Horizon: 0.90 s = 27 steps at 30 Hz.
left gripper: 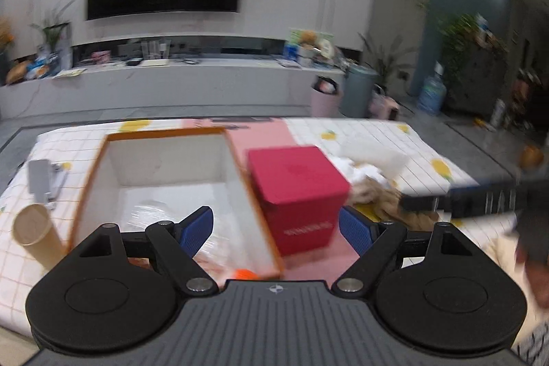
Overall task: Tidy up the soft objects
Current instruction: 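Move both tools over to the pile of soft items beside the red box, then grasp the brown fluffy knotted towel with the right tool while the left tool reaches the white cloth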
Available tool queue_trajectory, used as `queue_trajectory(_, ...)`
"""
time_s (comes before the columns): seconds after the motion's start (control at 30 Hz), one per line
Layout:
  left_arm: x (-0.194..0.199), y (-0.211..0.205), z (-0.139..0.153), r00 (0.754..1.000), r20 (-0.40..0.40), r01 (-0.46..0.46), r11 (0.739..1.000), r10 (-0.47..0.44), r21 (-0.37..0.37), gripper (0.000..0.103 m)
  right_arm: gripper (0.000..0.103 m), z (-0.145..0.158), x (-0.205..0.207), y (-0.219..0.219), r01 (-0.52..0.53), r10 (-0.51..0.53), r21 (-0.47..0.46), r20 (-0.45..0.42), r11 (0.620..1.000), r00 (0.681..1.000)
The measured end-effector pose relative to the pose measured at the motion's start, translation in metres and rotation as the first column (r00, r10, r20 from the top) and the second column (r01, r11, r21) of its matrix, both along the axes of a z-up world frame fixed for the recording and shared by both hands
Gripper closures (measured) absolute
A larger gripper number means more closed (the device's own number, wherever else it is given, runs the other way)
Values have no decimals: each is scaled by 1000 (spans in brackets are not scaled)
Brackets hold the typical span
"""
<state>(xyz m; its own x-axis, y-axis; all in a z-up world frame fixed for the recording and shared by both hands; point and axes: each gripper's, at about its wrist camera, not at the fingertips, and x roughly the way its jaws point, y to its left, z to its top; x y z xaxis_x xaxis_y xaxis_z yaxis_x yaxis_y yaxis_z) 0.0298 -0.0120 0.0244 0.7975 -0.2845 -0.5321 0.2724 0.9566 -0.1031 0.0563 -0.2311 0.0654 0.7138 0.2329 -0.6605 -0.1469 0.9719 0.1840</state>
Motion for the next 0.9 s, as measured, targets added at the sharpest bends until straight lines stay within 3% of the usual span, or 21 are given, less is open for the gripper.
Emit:
queue_trajectory(0.2,-9,-56,-30,998,6,63,996,-63,70,6,3,3,-2,-79,114,-111,-74,41,991,993)
queue_trajectory(0.37,-4,-97,-50,990,-24,141,989,-140,51,6,3,-25,17,-139,198,-198,-47,-6,979,980)
queue_trajectory(0.5,9,-120,-66,984,-56,170,985,-168,33,6,3,-54,40,-160,165,-165,-18,-23,986,986)
queue_trajectory(0.6,23,-136,-77,985,-64,161,986,-159,40,6,3,-85,57,-150,64,-66,-91,-18,994,998)
queue_trajectory(0.67,32,-143,-84,986,-75,152,988,-149,38,6,3,-108,68,-143,15,-25,-146,-68,989,997)
queue_trajectory(0.77,44,-148,-94,988,-98,124,992,-120,29,6,3,-138,84,-141,-5,-18,-181,-123,983,992)
queue_trajectory(0.9,55,-154,-110,988,-127,95,995,-91,31,6,3,-154,93,-146,-24,-1,-194,-124,981,992)
